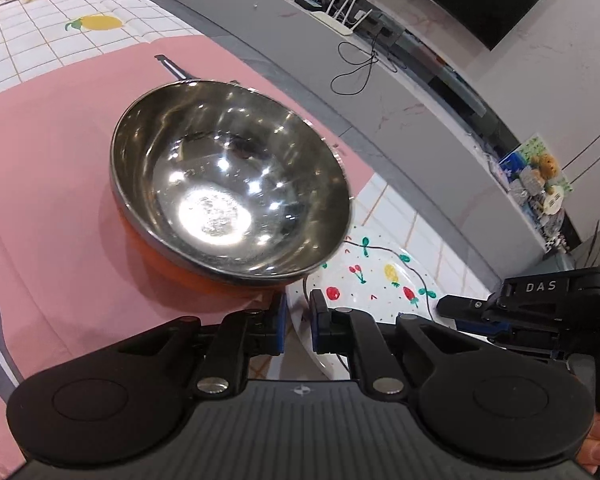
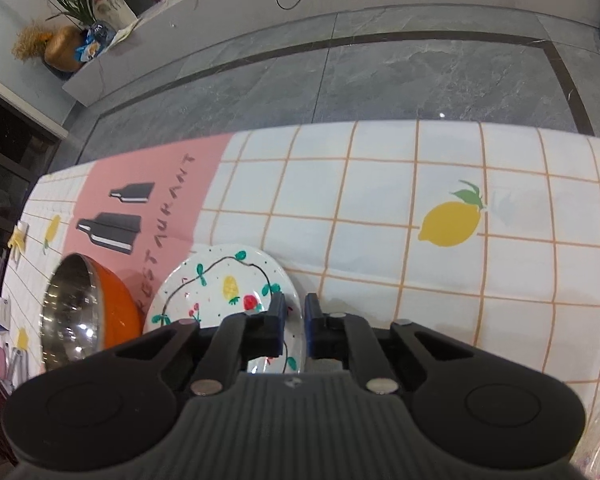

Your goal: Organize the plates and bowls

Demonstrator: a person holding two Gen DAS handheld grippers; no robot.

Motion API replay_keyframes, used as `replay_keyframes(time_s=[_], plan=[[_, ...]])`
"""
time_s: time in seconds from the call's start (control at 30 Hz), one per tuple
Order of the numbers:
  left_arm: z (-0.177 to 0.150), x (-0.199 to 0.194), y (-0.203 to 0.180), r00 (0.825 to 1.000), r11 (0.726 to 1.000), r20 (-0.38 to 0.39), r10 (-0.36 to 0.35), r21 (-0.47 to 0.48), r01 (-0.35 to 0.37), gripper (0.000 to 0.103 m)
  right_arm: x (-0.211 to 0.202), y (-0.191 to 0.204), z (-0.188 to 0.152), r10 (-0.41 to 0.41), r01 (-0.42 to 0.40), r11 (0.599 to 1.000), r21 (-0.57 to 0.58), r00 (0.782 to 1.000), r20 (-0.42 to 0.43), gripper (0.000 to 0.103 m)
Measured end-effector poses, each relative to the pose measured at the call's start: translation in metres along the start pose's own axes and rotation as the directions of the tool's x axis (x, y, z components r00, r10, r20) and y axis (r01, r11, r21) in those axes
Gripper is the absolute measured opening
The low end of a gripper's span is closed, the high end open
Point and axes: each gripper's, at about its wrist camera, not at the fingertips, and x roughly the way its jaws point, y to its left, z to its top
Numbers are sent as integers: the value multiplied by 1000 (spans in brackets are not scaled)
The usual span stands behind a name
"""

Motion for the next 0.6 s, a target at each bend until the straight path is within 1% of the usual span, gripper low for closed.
replay_keyframes(time_s=[0.27, 0.4, 0.6], plan=[[0, -20, 2, 999, 998, -15, -36, -42, 35, 13, -35, 15, -5, -19, 19, 1000, -9, 999, 36, 6], [-1, -35, 1, 998, 997, -27, -53, -50, 52, 12, -55, 23, -17, -50, 52, 998, -28, 997, 54, 6], [-1, -68, 3, 996, 996, -7, -84, -19, 83, 12, -87, 29, -45, -65, 65, 998, -5, 994, 83, 5]])
